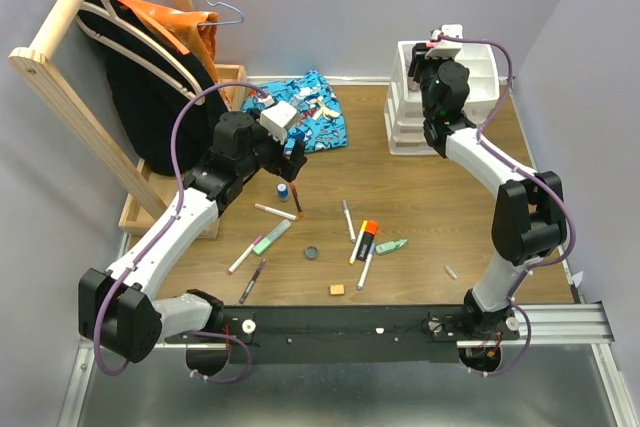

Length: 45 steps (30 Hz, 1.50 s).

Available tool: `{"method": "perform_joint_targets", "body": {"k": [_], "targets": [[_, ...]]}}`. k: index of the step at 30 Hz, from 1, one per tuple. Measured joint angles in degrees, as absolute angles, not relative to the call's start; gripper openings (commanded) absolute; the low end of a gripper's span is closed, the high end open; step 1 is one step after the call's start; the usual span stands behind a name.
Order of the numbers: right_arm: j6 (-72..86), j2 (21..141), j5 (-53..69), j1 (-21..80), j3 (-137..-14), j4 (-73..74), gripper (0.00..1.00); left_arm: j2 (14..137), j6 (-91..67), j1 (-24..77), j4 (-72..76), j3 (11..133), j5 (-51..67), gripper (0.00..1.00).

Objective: Sort the stationery into containers
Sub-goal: Place the stationery in the storage box.

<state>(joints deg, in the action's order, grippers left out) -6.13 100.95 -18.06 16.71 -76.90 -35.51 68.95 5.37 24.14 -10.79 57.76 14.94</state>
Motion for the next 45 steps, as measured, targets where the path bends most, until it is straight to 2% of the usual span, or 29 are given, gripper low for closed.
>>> {"method": "perform_joint_targets", "body": {"k": [4, 10, 33, 37, 42, 45], "targets": [[-6.3, 100.9, -17.4, 16.7, -77.4, -34.4, 0.52, 68.9, 5.4, 24.1, -10.8, 57.7, 15.0, 0.99], [-6.7, 100.7, -16.8, 16.7, -77.5, -33.6, 0.59, 68.9, 5.3, 24.1, -10.3, 57.5, 15.0, 0.99], [-3.9, 91.4, -14.0, 16.7, -82.4, -19.4, 0.65, 63.5, 7.4, 24.5, -11.2, 54.2, 14.5, 0.99], [-2.5, 87.1, -7.4, 16.8, -82.3, -12.0, 0.65, 62.6, 8.8, 24.5, -13.3, 54.1, 14.3, 0.99], [-4.0, 78.5, 14.4, 17.3, -77.2, -0.9, 0.66, 62.5, 9.4, 24.5, -15.5, 53.8, 13.2, 0.99], [-8.2, 78.6, 25.3, 19.9, -76.4, 7.1, 0.66, 62.0, 9.4, 24.5, -16.8, 53.7, 11.9, 0.99]]}}
